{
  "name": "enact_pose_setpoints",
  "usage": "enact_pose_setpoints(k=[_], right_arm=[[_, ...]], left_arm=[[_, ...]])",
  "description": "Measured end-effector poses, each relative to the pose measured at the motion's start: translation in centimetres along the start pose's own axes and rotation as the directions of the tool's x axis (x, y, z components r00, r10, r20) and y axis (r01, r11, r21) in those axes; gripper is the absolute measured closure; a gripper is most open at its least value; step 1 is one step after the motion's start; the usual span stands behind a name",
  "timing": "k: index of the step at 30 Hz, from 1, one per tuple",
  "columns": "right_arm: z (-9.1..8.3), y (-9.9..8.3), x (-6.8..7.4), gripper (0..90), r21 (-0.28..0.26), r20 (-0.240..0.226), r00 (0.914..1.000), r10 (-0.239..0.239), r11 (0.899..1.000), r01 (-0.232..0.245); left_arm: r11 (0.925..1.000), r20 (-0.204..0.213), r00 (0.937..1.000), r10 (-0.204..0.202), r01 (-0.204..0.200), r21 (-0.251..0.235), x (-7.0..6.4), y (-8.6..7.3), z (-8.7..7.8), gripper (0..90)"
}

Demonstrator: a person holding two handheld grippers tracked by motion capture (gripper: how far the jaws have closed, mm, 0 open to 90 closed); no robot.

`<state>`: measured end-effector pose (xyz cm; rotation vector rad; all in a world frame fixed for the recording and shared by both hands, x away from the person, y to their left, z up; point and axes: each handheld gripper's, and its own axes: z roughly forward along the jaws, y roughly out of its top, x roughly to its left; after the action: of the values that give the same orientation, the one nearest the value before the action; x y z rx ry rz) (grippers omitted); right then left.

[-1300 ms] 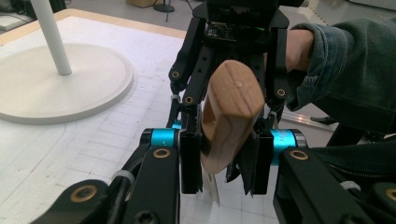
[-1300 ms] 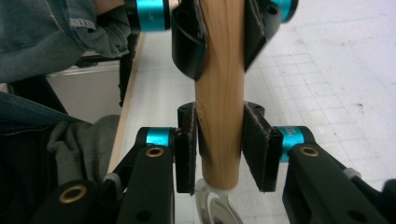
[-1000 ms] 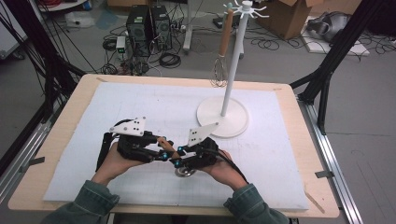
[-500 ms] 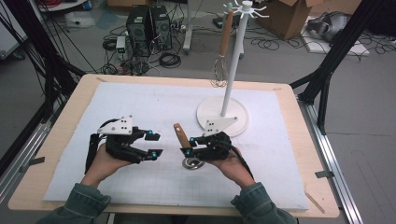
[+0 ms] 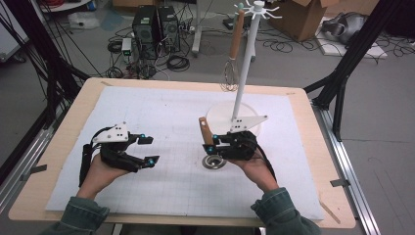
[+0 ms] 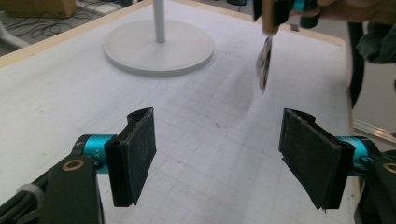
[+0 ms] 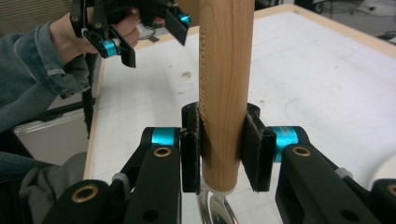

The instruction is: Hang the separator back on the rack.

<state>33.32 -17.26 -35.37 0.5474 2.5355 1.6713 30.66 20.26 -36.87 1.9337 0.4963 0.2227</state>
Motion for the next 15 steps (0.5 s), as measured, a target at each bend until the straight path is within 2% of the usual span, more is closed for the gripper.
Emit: enact_pose_setpoints(k=[5,8,15], right_arm=[[-1.4,0.2,-0.7,71.6,-0.031,0.020,0.9995,0.024,0.999,-0.023],[-1.9,0.3,-1.0,71.6,-0.049,0.036,0.9986,0.039,0.998,-0.037],[-2.9,0.7,-1.4,71.6,-0.071,0.068,0.9966,0.047,0.997,-0.042]], left_arm=[[0.9998,-0.025,0.9995,-0.018,0.018,0.000,0.4,-0.3,-0.5,25.9],[0.9999,-0.041,0.9990,-0.014,0.014,0.004,0.5,-0.4,-0.7,24.3],[0.9997,-0.067,0.9976,-0.015,0.016,0.016,0.6,-0.8,-0.9,21.3]])
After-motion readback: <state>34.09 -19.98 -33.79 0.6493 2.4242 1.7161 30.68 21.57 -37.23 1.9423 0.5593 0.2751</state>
